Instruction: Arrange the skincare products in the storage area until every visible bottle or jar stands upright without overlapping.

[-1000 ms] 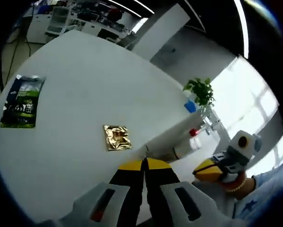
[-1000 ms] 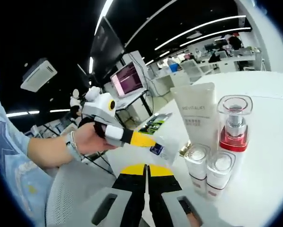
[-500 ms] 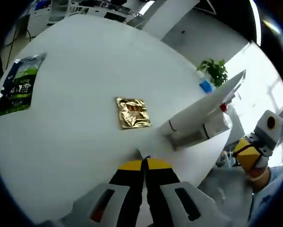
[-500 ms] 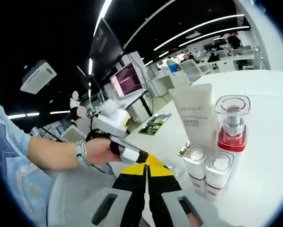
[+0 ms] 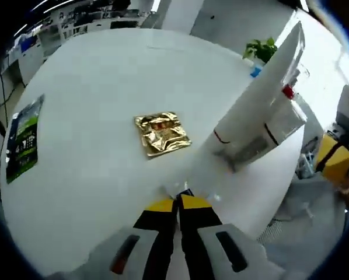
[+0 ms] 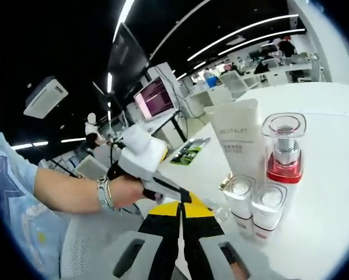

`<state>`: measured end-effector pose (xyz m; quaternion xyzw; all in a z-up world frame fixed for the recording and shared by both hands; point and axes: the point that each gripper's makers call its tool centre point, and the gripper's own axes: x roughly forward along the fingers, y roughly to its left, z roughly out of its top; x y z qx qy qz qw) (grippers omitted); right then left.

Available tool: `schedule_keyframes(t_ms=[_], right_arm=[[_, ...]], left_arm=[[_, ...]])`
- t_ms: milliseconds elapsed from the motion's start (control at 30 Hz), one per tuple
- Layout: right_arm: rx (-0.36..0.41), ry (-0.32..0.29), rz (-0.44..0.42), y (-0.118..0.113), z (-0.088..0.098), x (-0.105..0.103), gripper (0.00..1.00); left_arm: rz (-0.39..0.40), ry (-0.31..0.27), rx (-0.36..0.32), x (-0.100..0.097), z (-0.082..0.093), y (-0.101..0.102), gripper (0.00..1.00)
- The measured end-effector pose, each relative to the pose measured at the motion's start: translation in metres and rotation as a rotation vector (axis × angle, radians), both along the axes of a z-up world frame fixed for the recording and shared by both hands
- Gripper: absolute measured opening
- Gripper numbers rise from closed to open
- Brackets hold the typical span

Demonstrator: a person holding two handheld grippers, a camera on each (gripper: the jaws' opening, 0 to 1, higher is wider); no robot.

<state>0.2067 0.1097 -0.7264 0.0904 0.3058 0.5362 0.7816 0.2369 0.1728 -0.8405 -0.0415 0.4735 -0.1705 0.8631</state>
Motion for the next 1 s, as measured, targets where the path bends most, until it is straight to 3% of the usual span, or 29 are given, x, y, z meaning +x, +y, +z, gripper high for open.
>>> schedule_keyframes(t_ms=[67, 167, 200, 233, 267, 700, 1000], right_arm=[[-0.002, 0.002, -0.001, 0.0, -0.001, 0.0, 0.0], [-0.005, 0.005, 0.0, -0.001, -0.001, 0.0, 0.0], [-0.006, 0.006, 0.001, -0.001, -0.002, 0.0, 0.0], [-0.007, 0.007, 0.002, -0.001, -0.002, 0.0, 0.0], [-0.009, 0.007, 0.001, -0.001, -0.002, 0.0, 0.0], [-0.016, 0.007, -0.005, -0.002, -0.003, 0.001, 0.0], [-0.031, 0.009, -0.008, -0.003, -0.006, 0.001, 0.0]], left_arm=[[-0.005, -0.012, 0.026, 0.0, 0.0, -0.002, 0.02], [-0.09, -0.058, 0.117, 0.001, 0.0, -0.002, 0.03], [-0.121, -0.11, 0.19, 0.007, 0.002, 0.003, 0.05], [-0.141, -0.115, 0.255, 0.005, 0.002, 0.008, 0.06], [-0.18, -0.136, 0.271, 0.005, 0.002, 0.005, 0.06], [-0.138, -0.131, 0.323, 0.004, 0.002, 0.008, 0.09], [-0.073, -0.104, 0.277, 0.003, 0.005, 0.018, 0.17]])
